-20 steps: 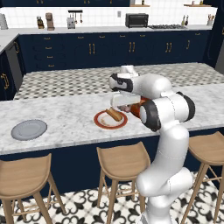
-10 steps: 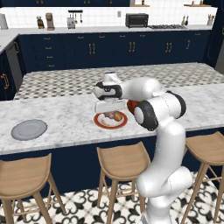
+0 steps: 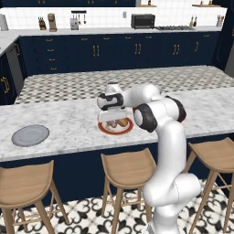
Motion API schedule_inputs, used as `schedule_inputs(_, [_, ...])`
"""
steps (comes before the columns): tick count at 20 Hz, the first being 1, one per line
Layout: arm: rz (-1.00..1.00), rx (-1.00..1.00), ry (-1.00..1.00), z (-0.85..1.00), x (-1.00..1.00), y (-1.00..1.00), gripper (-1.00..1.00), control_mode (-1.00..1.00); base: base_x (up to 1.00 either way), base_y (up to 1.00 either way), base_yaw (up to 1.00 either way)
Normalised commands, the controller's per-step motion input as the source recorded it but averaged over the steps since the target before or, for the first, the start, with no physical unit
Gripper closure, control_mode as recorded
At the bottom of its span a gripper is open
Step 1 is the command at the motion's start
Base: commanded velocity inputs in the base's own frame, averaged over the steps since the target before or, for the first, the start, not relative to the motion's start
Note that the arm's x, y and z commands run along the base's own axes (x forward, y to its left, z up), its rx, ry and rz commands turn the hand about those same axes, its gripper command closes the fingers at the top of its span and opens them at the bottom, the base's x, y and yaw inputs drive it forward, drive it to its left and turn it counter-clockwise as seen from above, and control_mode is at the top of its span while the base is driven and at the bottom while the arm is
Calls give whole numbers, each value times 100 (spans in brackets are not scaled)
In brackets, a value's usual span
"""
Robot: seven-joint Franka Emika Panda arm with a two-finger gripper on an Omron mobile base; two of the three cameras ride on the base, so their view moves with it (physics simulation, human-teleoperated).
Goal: Place one bun and one sausage from the bowl on each plate.
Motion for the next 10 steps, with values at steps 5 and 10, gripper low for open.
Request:
schedule_inputs(5, [0,0,0,-29,21,0,100,-100,0,0,0])
schedule_inputs(10, [0,0,0,-20,18,0,100,-100,0,0,0])
